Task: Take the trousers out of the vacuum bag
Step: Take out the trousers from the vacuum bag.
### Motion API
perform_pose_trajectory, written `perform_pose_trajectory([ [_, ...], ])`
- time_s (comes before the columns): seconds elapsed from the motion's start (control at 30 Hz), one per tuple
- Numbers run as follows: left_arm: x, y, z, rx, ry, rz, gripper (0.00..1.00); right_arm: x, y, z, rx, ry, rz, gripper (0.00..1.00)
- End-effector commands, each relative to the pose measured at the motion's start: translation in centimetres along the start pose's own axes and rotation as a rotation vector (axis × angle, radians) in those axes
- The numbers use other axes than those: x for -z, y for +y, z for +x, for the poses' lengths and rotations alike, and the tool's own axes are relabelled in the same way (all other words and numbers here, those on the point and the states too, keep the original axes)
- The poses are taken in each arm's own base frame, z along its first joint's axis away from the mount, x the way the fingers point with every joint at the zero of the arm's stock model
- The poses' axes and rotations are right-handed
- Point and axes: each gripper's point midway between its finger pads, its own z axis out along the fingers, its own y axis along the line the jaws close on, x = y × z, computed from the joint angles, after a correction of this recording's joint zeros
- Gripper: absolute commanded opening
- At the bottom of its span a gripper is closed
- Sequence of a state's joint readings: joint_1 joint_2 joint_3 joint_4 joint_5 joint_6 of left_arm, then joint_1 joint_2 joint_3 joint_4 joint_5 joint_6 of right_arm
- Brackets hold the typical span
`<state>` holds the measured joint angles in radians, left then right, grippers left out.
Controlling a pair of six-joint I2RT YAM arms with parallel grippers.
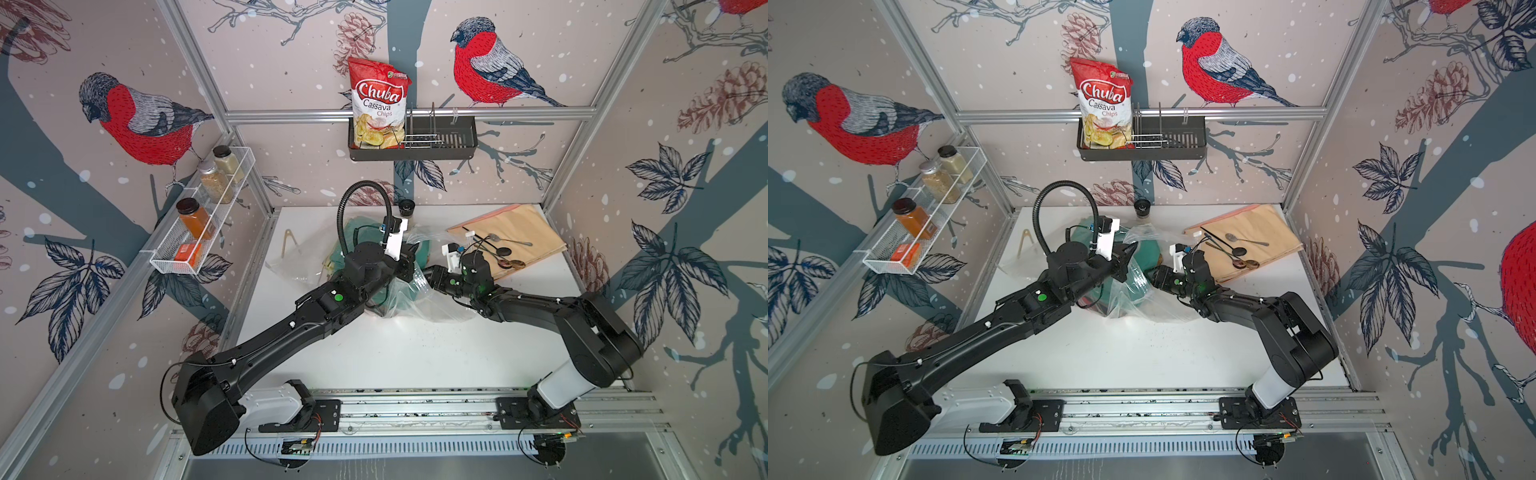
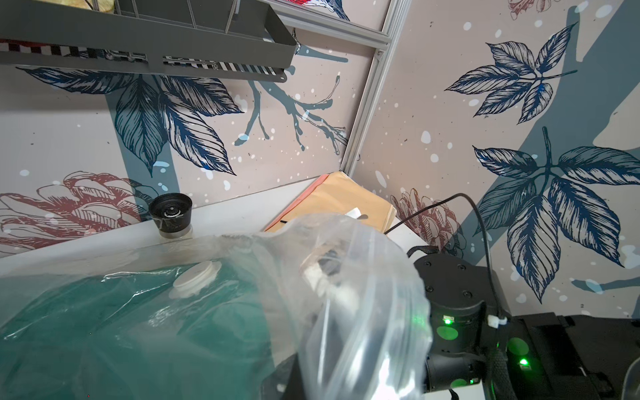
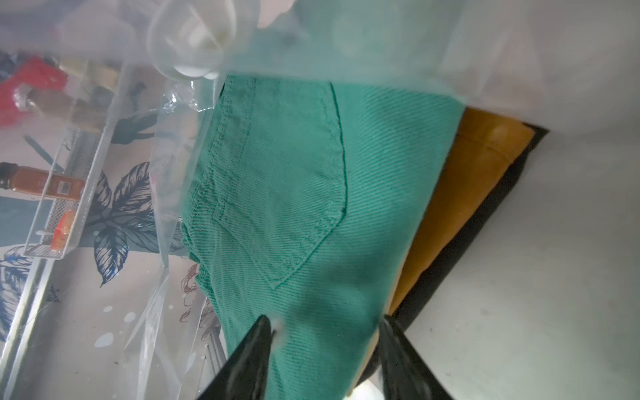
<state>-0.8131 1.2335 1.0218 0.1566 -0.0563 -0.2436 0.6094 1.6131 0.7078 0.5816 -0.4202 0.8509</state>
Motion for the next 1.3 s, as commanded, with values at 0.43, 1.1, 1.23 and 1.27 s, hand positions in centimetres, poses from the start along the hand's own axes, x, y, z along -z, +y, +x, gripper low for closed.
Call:
perform_pose_trajectory([
  [0.43,0.2,-0.9,-4.3,0.002,-0.161,0.034,0.0,-1.8,0.8,0.5,-0.087,-0.05,-0.09,0.47],
  [1.1,0.0,-0.4,-2.9,0.017,-0.136,0.014,0.0,-1.9,4.4,-0.2,-0.052,-0.033,-0.161,0.48],
  [1.23,0.3,-0.4,-3.3,0.015,-0.145,0.012,0.0,-2.8,3.8,0.4,-0.1,-0.015,-0.194,0.48],
  [1.27,0.4,-0.3,-3.4,0.015,-0.147,0.01,0.0,-3.0,3.6,0.5,-0.11,-0.013,-0.2,0.48],
])
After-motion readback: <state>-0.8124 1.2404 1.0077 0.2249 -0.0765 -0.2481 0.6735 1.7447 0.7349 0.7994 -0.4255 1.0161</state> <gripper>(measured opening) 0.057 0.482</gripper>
